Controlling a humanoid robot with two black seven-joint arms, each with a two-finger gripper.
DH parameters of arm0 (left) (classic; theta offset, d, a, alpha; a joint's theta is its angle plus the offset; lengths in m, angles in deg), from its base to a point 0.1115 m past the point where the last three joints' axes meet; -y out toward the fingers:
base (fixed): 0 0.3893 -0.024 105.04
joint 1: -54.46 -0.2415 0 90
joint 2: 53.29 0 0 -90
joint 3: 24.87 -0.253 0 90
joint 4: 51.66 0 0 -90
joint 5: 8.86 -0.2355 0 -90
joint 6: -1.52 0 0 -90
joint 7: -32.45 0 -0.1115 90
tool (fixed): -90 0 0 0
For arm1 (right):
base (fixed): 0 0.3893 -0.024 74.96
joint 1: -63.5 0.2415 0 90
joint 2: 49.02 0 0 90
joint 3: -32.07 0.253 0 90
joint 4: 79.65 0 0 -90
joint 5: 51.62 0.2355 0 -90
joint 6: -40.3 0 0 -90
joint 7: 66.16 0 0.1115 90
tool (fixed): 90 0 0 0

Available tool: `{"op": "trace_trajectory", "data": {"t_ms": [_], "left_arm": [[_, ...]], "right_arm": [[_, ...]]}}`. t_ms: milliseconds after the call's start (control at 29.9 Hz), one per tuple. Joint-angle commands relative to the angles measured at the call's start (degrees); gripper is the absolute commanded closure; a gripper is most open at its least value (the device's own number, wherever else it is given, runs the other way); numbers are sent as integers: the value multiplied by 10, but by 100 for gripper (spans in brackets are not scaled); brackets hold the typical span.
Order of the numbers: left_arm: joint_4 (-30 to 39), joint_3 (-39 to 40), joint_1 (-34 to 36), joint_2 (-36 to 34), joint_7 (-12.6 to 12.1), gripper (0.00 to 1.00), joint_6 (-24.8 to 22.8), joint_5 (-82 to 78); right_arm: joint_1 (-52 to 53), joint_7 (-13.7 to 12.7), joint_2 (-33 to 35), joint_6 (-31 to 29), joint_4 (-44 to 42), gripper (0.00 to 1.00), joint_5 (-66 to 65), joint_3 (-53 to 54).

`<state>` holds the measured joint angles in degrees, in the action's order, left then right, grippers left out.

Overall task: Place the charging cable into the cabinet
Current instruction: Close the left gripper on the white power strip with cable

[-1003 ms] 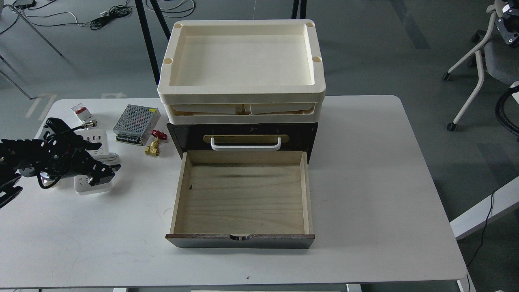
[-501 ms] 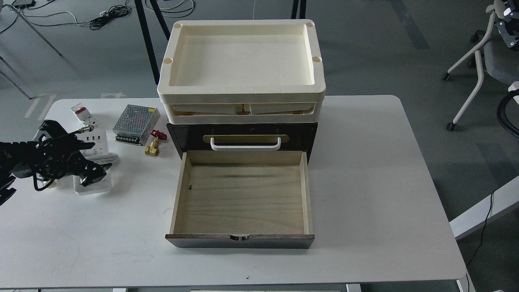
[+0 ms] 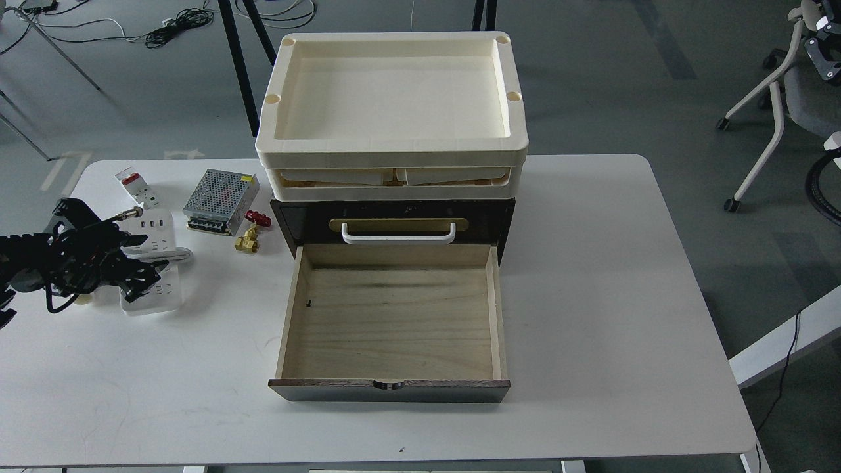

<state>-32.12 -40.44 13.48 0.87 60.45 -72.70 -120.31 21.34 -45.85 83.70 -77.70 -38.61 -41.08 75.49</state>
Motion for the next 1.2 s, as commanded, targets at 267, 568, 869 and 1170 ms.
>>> {"op": "trace_trajectory", "data": {"t_ms": [267, 568, 869, 1170], "left_arm": [[-1, 0, -4, 4, 0, 49, 14, 1], [-2, 1, -10, 5, 0, 58, 14, 4], [-20, 1, -11, 20, 0, 62, 14, 4], [-21, 1, -11, 20, 0, 74, 15, 4]], "right_arm": [[-6, 0, 0, 0, -1, 1, 0, 0], [-9, 0, 0, 0, -1, 1, -1, 0], [-13, 1, 1, 0, -1, 1, -1, 0], [-13, 0, 1, 0, -3, 1, 0, 0]]}}
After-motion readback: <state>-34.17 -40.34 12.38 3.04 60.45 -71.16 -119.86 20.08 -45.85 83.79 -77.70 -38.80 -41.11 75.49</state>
